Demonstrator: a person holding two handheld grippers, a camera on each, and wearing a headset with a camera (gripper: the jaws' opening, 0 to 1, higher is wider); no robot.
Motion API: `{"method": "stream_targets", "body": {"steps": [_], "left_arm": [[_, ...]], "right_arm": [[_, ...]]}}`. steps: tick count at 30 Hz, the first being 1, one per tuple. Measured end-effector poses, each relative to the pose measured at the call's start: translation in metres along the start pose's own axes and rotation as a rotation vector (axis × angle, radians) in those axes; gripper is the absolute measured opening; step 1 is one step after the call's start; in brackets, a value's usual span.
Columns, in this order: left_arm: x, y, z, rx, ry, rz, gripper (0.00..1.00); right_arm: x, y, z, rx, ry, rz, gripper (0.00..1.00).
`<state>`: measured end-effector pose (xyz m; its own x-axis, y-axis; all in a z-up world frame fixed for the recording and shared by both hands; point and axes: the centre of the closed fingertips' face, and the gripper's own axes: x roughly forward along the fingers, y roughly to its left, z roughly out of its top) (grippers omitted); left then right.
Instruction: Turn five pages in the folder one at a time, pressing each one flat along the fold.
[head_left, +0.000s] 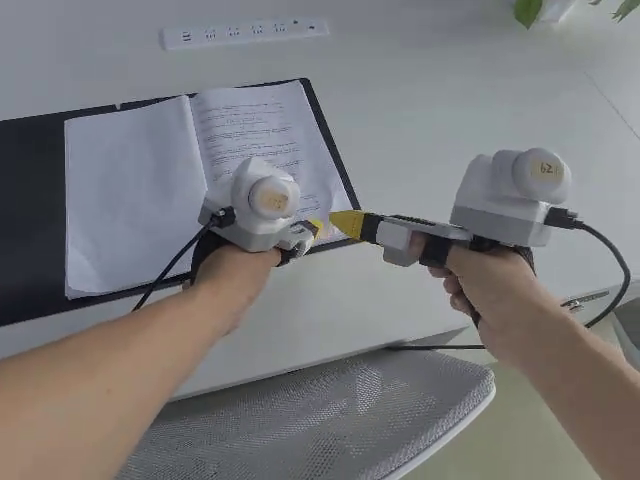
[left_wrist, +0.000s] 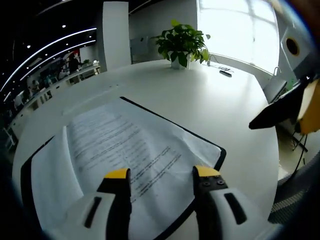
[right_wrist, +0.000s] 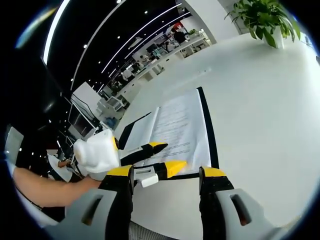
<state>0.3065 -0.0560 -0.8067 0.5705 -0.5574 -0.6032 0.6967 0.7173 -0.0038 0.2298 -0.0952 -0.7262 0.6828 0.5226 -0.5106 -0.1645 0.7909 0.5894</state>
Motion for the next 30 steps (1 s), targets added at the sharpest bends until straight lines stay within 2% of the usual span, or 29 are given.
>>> {"method": "stream_targets", "body": {"steps": [7, 10, 12, 18, 21, 25, 28, 30], "left_arm": [[0.001, 0.001, 0.0, 0.007, -0.002, 0.003, 0.47], [0.001, -0.001, 0.0, 0.014, -0.005, -0.007, 0.44], [0.002, -0.001, 0.001, 0.017, -0.011, -0.009, 0.35], [0.001, 0.0, 0.001, 0.025, -0.013, -0.011, 0.31], [0.003, 0.008, 0.001, 0.019, -0.01, 0.008, 0.22], [0.001, 0.006, 0.002, 0.036, -0.014, 0.005, 0.19], [0.001, 0.016, 0.004, 0.049, -0.013, 0.045, 0.08], [0.001, 0.016, 0.004, 0.061, -0.008, 0.032, 0.05]], "right_arm": [[0.011, -0.006, -0.001, 0.014, 0.011, 0.003, 0.51], [0.012, -0.008, -0.002, 0.019, 0.015, 0.001, 0.5], [0.014, -0.011, -0.003, 0.019, 0.017, -0.003, 0.5], [0.014, -0.015, -0.006, 0.03, 0.019, -0.007, 0.49], [0.014, -0.016, -0.008, 0.032, 0.021, -0.009, 0.49], [0.015, -0.016, -0.008, 0.037, 0.02, -0.009, 0.48], [0.016, -0.016, -0.008, 0.041, 0.018, -0.009, 0.48], [0.016, -0.016, -0.008, 0.041, 0.016, -0.01, 0.48]]}}
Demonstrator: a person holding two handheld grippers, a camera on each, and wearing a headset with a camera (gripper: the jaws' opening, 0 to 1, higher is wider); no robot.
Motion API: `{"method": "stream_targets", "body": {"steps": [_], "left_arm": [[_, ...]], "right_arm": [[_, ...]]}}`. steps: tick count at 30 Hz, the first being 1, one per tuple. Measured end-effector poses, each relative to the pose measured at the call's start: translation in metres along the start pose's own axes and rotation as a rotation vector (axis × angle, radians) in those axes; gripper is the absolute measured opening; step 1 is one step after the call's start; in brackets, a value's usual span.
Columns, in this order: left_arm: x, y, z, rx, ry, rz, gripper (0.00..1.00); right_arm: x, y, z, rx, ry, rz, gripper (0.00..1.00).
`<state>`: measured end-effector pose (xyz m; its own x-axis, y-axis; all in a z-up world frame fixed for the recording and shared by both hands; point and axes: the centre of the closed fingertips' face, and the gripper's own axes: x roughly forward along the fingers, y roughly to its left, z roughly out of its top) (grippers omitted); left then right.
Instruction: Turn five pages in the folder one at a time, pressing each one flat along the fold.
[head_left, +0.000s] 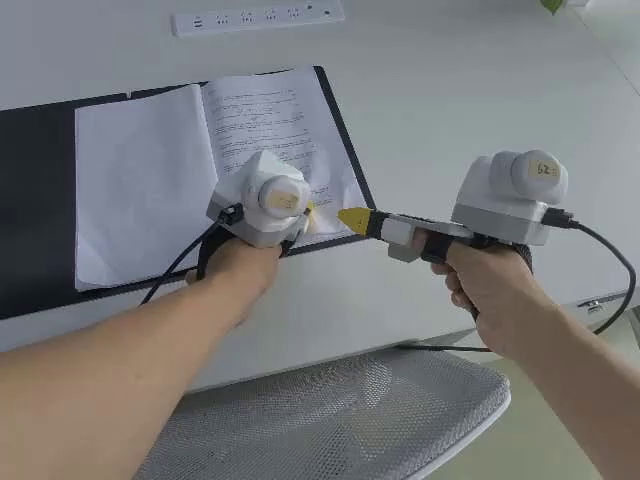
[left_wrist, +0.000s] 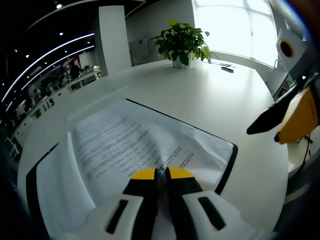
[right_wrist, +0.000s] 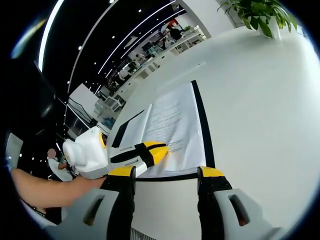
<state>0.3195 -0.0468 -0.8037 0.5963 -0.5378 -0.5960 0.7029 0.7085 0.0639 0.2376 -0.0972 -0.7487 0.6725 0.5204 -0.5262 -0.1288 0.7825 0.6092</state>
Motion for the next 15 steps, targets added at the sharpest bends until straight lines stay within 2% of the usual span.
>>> {"method": "stream_targets", "body": {"steps": [2, 10, 12, 15], "left_arm": [[0.0, 0.0, 0.0, 0.023, -0.001, 0.002, 0.05], [-0.001, 0.001, 0.002, -0.014, -0.004, 0.005, 0.02], [-0.001, 0.002, 0.002, -0.063, -0.004, 0.0, 0.02], [-0.001, 0.002, 0.001, -0.093, -0.002, 0.0, 0.01]], "right_arm": [[0.0, 0.0, 0.0, 0.003, -0.004, 0.0, 0.48], [0.001, -0.004, 0.001, 0.009, -0.019, 0.003, 0.45], [0.004, -0.006, 0.003, 0.015, -0.026, 0.003, 0.44], [0.008, -0.011, 0.001, 0.011, -0.02, -0.006, 0.42]]}}
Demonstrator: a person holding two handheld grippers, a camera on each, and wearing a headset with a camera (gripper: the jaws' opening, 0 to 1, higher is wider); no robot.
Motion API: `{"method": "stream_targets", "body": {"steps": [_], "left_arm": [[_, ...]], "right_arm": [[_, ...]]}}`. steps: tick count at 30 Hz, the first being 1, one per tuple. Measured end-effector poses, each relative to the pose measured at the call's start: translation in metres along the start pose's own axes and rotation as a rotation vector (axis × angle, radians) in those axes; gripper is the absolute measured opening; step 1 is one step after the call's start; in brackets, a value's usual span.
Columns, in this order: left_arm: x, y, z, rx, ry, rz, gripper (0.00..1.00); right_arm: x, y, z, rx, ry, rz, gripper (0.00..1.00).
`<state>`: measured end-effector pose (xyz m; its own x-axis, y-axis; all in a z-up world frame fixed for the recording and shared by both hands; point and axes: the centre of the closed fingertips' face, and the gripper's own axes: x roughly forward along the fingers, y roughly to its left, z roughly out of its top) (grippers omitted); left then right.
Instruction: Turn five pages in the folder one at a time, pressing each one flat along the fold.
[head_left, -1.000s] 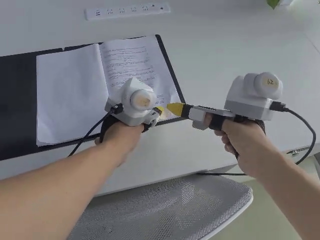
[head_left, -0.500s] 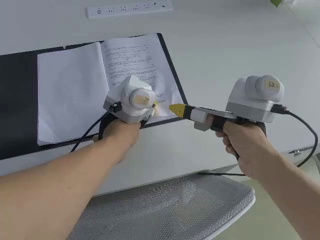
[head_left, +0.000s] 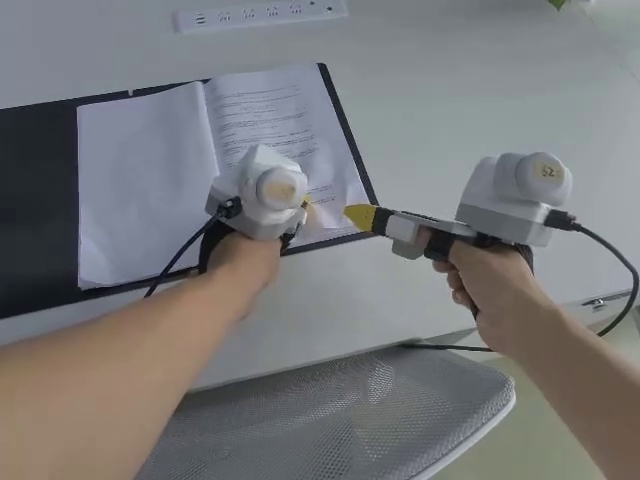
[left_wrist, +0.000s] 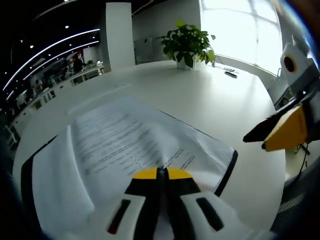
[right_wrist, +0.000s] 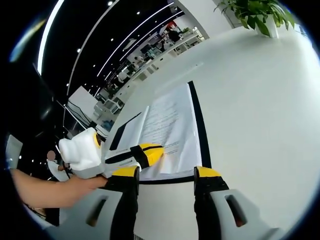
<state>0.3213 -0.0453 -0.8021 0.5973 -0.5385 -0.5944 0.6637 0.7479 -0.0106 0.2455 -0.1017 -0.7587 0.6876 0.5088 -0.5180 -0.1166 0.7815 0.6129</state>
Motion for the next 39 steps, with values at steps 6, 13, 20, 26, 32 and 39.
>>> {"method": "stream_targets", "body": {"steps": [6, 13, 20, 26, 32, 39], "left_arm": [[0.002, 0.0, -0.001, -0.054, 0.002, -0.017, 0.0], [0.003, 0.001, -0.002, -0.081, 0.0, -0.022, 0.0], [0.003, 0.0, -0.002, -0.088, -0.002, -0.028, 0.0], [0.002, -0.001, -0.002, -0.091, -0.003, -0.028, 0.0], [0.001, -0.001, -0.002, -0.089, -0.006, -0.031, 0.0], [0.001, -0.001, -0.002, -0.096, -0.009, -0.031, 0.0]], "right_arm": [[0.004, 0.014, -0.005, 0.05, 0.001, 0.06, 0.37], [0.01, 0.006, -0.008, 0.073, 0.007, 0.037, 0.37], [0.017, -0.001, -0.01, 0.132, 0.014, 0.021, 0.35], [0.026, -0.009, -0.014, 0.2, 0.022, 0.009, 0.34], [0.026, -0.015, -0.008, 0.282, -0.036, 0.004, 0.26], [0.03, -0.019, -0.007, 0.291, -0.037, -0.009, 0.16]]}}
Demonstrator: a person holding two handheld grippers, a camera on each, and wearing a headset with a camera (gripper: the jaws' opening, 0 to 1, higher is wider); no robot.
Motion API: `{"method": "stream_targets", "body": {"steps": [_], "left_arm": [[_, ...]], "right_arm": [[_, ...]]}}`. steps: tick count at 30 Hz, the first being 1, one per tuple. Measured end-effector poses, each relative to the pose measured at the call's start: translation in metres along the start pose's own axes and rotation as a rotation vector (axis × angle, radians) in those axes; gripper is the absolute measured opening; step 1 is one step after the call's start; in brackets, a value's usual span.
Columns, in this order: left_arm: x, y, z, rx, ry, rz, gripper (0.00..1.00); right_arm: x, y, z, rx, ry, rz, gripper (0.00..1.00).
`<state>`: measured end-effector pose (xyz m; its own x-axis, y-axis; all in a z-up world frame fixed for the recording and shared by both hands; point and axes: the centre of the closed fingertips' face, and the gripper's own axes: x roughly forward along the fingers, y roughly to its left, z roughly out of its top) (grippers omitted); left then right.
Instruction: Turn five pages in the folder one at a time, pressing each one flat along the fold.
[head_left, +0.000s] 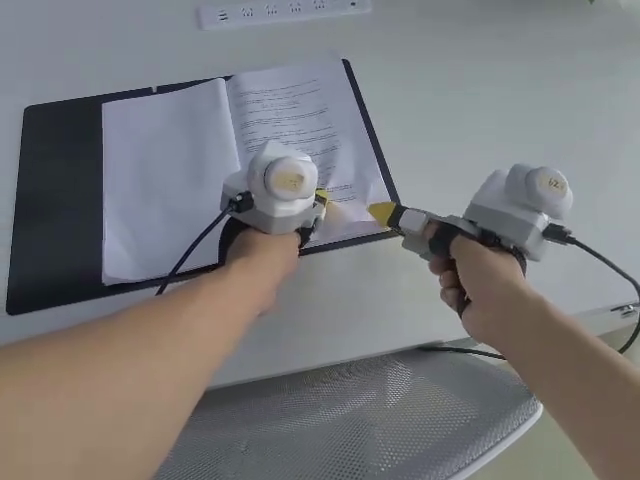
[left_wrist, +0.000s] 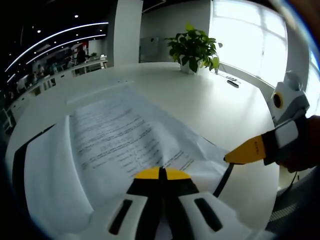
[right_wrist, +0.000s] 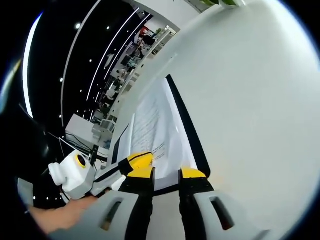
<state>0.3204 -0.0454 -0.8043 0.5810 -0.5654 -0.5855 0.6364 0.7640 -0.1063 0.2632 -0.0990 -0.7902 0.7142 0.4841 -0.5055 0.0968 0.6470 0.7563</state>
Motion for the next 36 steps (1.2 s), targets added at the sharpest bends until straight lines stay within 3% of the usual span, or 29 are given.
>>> {"method": "stream_targets", "body": {"steps": [7, 13, 19, 26, 28, 36], "left_arm": [[0.0, 0.0, 0.0, -0.004, -0.001, 0.0, 0.0], [-0.001, -0.001, 0.0, -0.012, 0.0, 0.0, 0.0], [-0.003, 0.0, 0.001, -0.03, -0.004, 0.005, 0.0], [-0.015, 0.005, -0.001, -0.047, 0.016, 0.004, 0.09], [-0.022, 0.009, 0.0, -0.055, 0.01, 0.001, 0.05], [-0.054, 0.026, 0.011, -0.081, -0.033, 0.015, 0.06]], "right_arm": [[0.001, -0.006, 0.004, 0.023, -0.023, -0.025, 0.01], [0.0, -0.007, 0.003, 0.034, -0.029, -0.032, 0.0], [-0.005, 0.0, 0.01, 0.023, -0.068, -0.019, 0.0], [-0.008, 0.018, 0.017, -0.007, -0.1, 0.019, 0.0], [-0.009, 0.025, 0.019, -0.021, -0.107, 0.034, 0.0], [-0.013, 0.065, 0.024, -0.09, -0.134, 0.116, 0.0]]}}
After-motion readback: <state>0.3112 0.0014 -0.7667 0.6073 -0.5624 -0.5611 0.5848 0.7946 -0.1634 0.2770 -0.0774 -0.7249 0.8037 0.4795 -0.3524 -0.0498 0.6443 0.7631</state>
